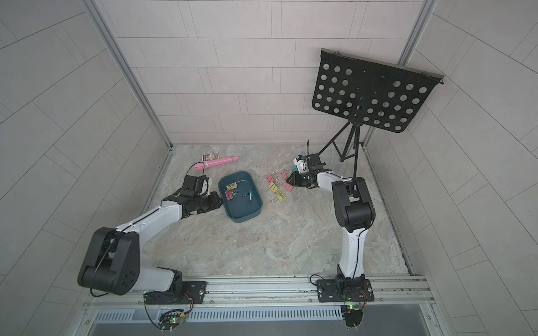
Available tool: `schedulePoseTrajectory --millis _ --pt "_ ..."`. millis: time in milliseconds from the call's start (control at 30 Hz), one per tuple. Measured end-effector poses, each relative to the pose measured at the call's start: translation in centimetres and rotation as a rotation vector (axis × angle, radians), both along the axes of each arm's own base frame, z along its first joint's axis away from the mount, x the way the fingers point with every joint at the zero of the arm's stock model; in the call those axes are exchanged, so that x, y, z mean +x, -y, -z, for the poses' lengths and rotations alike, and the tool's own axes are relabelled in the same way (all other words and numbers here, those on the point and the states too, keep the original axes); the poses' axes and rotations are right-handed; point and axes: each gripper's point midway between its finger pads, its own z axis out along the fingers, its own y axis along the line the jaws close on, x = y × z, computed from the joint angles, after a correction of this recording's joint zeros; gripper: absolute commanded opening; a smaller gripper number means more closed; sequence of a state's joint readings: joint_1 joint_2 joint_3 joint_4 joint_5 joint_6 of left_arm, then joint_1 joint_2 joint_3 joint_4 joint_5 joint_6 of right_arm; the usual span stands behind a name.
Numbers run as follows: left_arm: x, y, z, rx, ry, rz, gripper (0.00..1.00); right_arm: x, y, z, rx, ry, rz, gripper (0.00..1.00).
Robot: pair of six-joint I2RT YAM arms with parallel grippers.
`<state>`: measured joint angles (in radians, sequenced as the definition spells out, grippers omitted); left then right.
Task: Take out the binder clips from the storage box
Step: Place the binder clip at the center of the board, then pick up the binder clip from the storage box.
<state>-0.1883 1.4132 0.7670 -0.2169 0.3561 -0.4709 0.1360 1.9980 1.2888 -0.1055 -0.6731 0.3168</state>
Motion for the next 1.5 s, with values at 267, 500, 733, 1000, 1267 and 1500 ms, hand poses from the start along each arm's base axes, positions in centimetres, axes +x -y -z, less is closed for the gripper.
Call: schedulePoseTrajectory --millis 267,500,733,1000,1267,1500 --pt "0.0 0.0 0.0 0.000 -0.001 0.000 0.28 -0.3 0.2 -2.4 -0.010 0.036 -0.004 0.30" --pt "0.0 0.0 0.0 0.000 -0.001 0.000 0.28 -1.0 0.3 -2.9 -0.046 0.032 -0.012 0.30" --pt "-0.1 0.0 0.0 0.001 -0.002 -0.001 0.28 -2.5 -2.6 -5.3 -0.106 0.086 -0.098 0.31" --pt "-0.1 0.0 0.0 0.002 -0.005 -0.001 0.28 -5.2 -12.4 -10.6 -0.115 0.237 -0.323 0.30" --pt "-0.1 0.0 0.0 0.002 -0.005 -0.001 0.28 -5.6 -19.6 -9.0 -0.104 0.233 -0.445 0.30" --pt "-0.1 0.0 0.0 0.002 -0.004 -0.001 0.28 -5.0 -21.7 -5.2 -0.114 0.146 -0.459 0.30"
